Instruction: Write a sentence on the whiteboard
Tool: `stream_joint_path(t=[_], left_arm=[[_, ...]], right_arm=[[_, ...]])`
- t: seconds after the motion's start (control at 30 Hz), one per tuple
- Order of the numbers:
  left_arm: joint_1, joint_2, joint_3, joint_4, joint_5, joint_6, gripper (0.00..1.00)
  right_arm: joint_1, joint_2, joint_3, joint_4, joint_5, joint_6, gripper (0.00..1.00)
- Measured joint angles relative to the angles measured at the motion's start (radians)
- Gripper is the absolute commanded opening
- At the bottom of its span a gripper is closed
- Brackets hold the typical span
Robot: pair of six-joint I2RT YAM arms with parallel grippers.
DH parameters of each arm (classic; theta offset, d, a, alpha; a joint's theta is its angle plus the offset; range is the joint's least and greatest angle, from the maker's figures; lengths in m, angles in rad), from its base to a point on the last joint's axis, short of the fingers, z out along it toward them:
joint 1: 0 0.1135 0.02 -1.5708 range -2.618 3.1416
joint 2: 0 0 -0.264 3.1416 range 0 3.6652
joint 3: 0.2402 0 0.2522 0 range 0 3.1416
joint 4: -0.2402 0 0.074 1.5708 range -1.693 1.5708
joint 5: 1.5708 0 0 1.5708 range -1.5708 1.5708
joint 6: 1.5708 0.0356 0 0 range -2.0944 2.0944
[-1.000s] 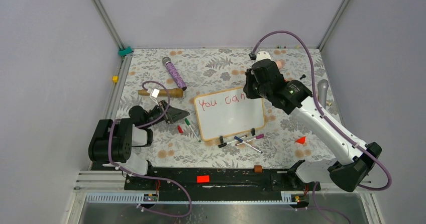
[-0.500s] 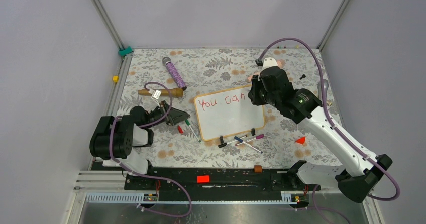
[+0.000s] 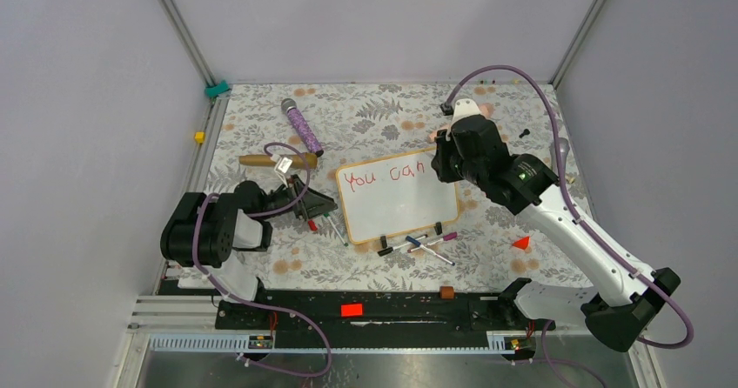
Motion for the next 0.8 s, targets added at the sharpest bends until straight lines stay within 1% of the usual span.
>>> stream_joint_path(t=[0.13, 0.27, 0.33, 0.43, 0.63, 0.8], left_arm=[[-0.001, 0.003, 0.013, 0.001, 0.02, 0.013, 0.62], [0.001, 0.034, 0.063, 0.006, 0.051, 0.02, 0.65], [0.005, 0.049, 0.088, 0.006, 0.063, 0.022, 0.64], [0.011, 0.05, 0.099, 0.008, 0.071, 0.026, 0.6], [-0.005, 0.079, 0.08, 0.006, 0.077, 0.063, 0.6], [-0.026, 0.093, 0.08, 0.008, 0.087, 0.085, 0.59]], right_arm=[[0.0, -0.007, -0.002, 0.017, 0.001, -0.01, 0.0], [0.0, -0.017, -0.007, 0.036, 0.0, -0.005, 0.0], [0.0, -0.019, -0.011, 0.04, 0.0, -0.002, 0.0], [0.0, -0.019, -0.016, 0.04, -0.003, -0.003, 0.0], [0.0, -0.02, -0.032, 0.045, -0.004, -0.016, 0.0], [0.0, -0.022, -0.075, 0.064, -0.006, 0.014, 0.0]])
